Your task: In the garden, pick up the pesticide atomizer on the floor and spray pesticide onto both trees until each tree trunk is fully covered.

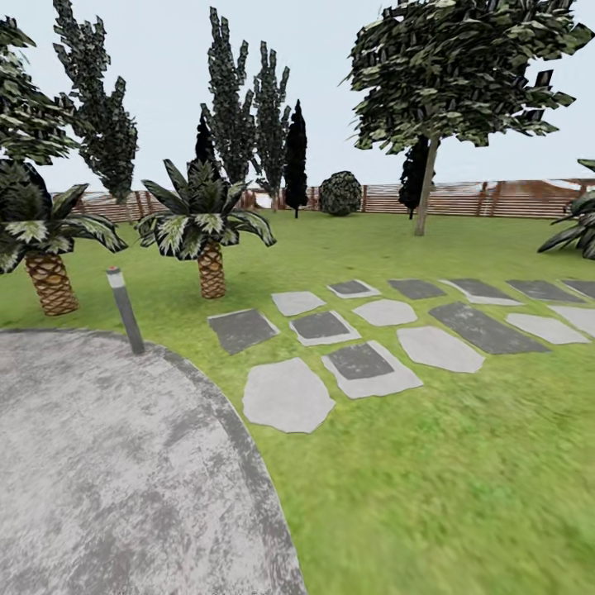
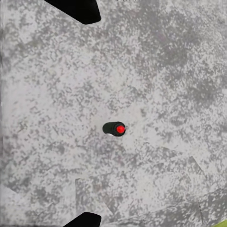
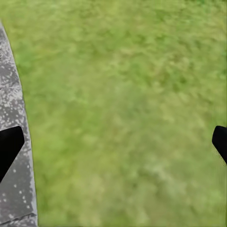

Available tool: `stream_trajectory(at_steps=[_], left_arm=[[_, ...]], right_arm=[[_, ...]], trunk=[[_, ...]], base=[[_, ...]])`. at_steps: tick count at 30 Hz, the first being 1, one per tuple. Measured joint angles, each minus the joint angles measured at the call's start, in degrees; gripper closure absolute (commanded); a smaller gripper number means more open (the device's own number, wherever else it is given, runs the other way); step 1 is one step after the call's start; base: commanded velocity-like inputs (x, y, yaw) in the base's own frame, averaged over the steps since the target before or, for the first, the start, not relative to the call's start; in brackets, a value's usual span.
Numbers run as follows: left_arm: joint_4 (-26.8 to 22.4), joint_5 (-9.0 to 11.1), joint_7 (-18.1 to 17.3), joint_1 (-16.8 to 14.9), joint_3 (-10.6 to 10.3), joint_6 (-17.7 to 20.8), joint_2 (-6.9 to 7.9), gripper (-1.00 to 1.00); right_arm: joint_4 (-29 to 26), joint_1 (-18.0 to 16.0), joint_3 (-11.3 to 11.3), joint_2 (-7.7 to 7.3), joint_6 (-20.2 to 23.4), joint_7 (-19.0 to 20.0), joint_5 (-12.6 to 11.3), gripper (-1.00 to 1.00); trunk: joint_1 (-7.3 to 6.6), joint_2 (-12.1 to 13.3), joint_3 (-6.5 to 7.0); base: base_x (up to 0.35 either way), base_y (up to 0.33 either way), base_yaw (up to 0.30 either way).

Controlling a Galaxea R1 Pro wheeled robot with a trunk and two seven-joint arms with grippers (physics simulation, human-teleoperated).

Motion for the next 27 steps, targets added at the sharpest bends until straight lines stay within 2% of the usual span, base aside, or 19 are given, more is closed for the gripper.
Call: stream_trajectory(at_steps=[17, 27], left_arm=[[0.0, 0.0, 0.0, 0.0, 0.0, 0.0, 0.00, -1.00], [0.0, 0.0, 0.0, 0.0, 0.0, 0.0, 0.00, -1.00]], right_arm=[[0.0, 0.0, 0.0, 0.00, 0.0, 0.0, 0.0, -1.00], [0.0, 0.0, 0.0, 0.00, 0.0, 0.0, 0.0, -1.00]], trunk=[[0.00, 0.0, 0.00], [-0.01, 0.0, 0.00]], base=[[0.002, -0.278, 0.276], [0.078, -0.278, 0.276]])
